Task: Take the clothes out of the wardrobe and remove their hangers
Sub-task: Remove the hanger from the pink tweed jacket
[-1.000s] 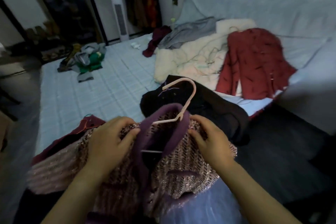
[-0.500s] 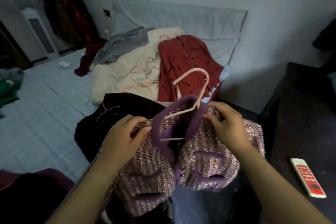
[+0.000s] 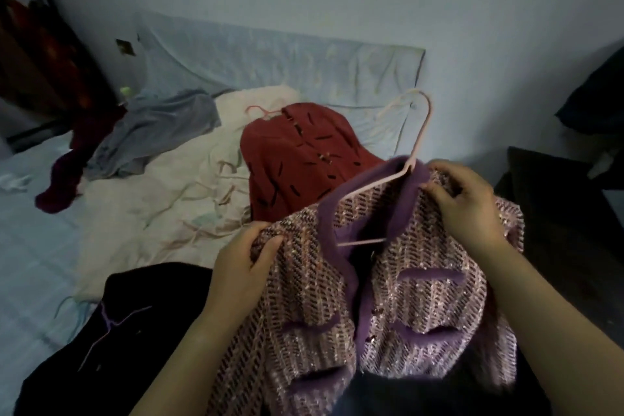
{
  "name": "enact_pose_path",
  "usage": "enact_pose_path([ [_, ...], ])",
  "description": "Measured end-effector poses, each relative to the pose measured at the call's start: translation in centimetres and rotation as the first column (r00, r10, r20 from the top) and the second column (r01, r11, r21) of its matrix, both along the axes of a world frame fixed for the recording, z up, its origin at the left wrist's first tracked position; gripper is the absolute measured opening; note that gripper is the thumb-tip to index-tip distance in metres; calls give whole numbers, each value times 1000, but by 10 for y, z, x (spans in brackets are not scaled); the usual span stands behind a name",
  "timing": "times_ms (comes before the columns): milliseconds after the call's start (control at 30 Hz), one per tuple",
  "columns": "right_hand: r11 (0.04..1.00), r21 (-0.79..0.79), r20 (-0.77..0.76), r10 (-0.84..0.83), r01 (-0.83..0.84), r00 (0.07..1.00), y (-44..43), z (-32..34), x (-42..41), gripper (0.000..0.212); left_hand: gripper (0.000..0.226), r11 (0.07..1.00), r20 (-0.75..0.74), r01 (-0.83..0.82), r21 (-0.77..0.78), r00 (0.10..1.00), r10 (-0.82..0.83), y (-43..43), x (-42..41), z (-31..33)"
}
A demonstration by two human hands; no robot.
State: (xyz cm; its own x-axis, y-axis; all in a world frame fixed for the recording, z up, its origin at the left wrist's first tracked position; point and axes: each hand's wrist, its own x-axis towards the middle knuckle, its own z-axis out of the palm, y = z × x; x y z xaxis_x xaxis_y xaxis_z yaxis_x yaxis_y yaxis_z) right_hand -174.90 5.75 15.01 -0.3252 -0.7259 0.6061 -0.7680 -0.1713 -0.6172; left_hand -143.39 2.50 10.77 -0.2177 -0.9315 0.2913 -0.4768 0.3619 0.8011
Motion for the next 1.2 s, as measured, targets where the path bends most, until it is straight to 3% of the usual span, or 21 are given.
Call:
enact_pose_path([
  [133, 1000, -29, 40, 1, 0, 999, -93, 23, -35, 19, 5, 993, -83, -46, -107, 996, 38, -74, -42, 22],
  [267, 998, -38, 44, 48, -46, 998, -193, 37, -63, 17, 4, 992, -150, -88, -95, 986, 73, -134, -83, 28],
  [400, 991, -16, -57, 135, -136, 989, -315, 44, -87, 24, 4, 986, -200, -161, -52, 968, 148, -216, -117, 22],
  [567, 934, 154, -141, 342, -321, 929, -483, 17, -94, 27, 6, 920, -36, -390, -21, 920, 389, -340, -126, -9],
  [767, 796, 420, -208, 553, -437, 807, -632, -59, -64, 32, 22, 803, 324, -594, 57, 771, 548, -461, -102, -69],
  [933, 750, 582, -363, 586, -315, 725, -664, -100, -32, 38, 40, 764, 543, -639, 95, 676, 498, -479, -98, -103],
  [1067, 737, 514, -316, 638, -438, 703, -638, -111, -14, 43, 52, 770, 600, -637, 38, 631, 492, -466, -99, -103],
  [1200, 611, 565, -239, 764, -554, 599, -575, -115, 28, 56, 57, 751, 633, -658, 56, 605, 483, -418, -85, -93],
])
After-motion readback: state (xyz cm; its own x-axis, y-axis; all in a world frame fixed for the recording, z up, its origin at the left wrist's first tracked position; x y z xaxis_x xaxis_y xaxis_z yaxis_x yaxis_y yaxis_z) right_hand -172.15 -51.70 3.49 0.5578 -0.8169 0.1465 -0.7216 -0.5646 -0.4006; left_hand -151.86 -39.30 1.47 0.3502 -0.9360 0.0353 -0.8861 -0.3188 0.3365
